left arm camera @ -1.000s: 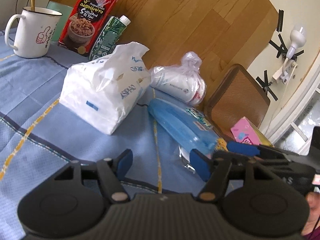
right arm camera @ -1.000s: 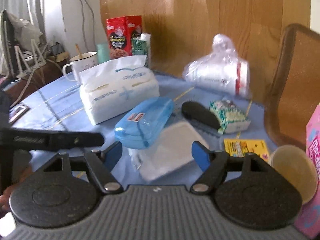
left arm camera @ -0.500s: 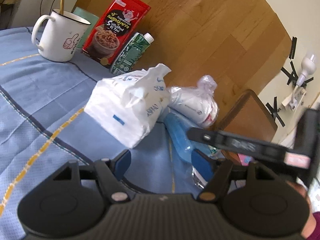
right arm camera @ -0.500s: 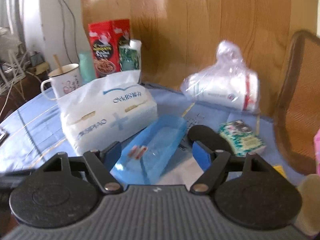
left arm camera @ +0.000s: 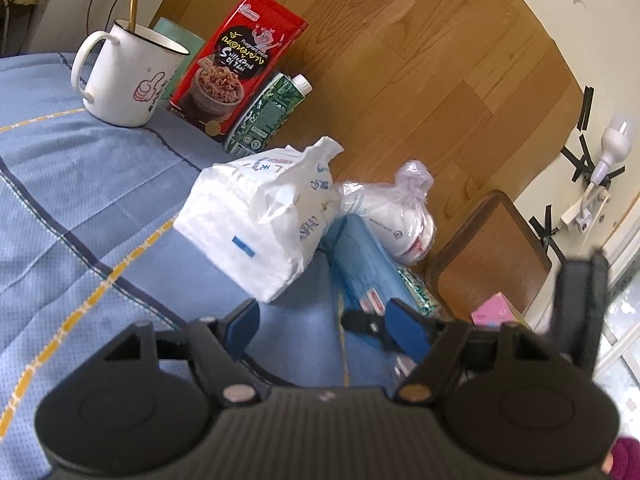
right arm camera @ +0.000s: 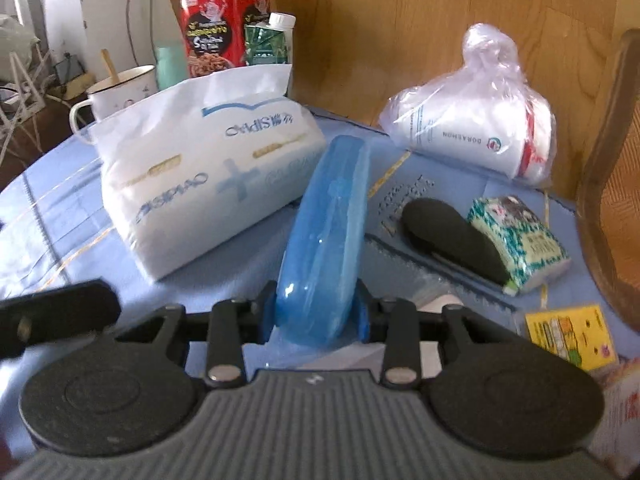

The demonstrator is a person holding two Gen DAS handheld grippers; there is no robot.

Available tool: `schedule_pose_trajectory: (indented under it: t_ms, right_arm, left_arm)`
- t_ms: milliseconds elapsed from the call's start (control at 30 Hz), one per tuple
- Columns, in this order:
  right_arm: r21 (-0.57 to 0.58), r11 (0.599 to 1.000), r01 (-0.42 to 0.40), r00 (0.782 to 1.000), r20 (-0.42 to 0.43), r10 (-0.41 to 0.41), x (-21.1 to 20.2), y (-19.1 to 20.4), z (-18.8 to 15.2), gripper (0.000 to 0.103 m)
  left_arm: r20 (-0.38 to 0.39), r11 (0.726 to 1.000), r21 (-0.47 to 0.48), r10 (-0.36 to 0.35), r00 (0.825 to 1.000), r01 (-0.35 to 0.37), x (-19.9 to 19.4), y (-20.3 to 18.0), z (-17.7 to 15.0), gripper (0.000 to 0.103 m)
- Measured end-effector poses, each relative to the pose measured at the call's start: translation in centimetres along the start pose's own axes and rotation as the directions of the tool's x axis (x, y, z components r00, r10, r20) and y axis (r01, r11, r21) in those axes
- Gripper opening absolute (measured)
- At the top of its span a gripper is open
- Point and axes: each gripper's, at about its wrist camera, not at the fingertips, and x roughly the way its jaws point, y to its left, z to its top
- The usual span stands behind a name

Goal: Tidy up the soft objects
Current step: 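Reach the right gripper to the blue plastic case and grasp it, then carry the blue case into the pink tin and release it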

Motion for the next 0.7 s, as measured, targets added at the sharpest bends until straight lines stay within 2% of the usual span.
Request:
schedule_pose_trajectory:
  t_ms: [133, 200, 300, 400, 467, 567, 667, 700]
  right_arm:
    - [-0.017, 0.998, -0.063, 0.998, 0.023, 0.064, -2.9, 0.2, -2.6, 0.040]
    - [-0.063, 0.994, -0.092, 0.994, 0.045, 0.095, -4.9, 0.7, -4.6, 0.040]
    - [-0.147, 0.979, -0.144, 0.985, 0.070, 0.156, -7.9, 1.4, -7.3, 0.040]
    - [-0.195, 0.963, -0.187, 0.975, 0.082, 0.207, -10.7, 1.6, -10.2, 0.040]
    - [-0.172, 0.966, -0.192, 0.975, 0.083, 0.208, -11.7, 1.4, -11.6, 0.041]
    - [-0.123, 0.969, -0.212, 0.969, 0.098, 0.225, -12.0, 1.2, -12.8, 0.050]
    - [-0.123, 0.970, -0.211, 0.966, 0.125, 0.226, -11.9, 1.4, -13.1, 0.053]
    - [-0.118, 0.969, -0.219, 0.963, 0.131, 0.234, -11.8, 1.4, -13.1, 0.053]
  left_arm:
    - [-0.006, 1.000, 0.000, -0.008, 1.000, 0.008, 0.0, -0.1, 0.0, 0.072]
    - [-0.021, 1.000, 0.002, -0.021, 1.000, 0.021, 0.2, -0.1, -0.1, 0.072]
    - [-0.058, 0.998, 0.018, -0.057, 0.997, 0.058, 0.7, -0.4, -0.1, 0.079]
    - [-0.147, 0.992, 0.055, -0.107, 0.983, 0.117, 1.5, -1.2, -0.5, 0.084]
    - [-0.191, 0.990, 0.075, -0.106, 0.976, 0.122, 1.6, -1.9, -1.1, 0.084]
    - [-0.241, 0.989, 0.061, -0.113, 0.964, 0.131, 1.0, -3.0, -2.1, 0.087]
    - [-0.295, 0.990, 0.044, -0.118, 0.948, 0.136, 0.5, -4.5, -2.9, 0.087]
    - [-0.307, 0.991, 0.051, -0.104, 0.946, 0.126, 0.5, -5.0, -3.1, 0.084]
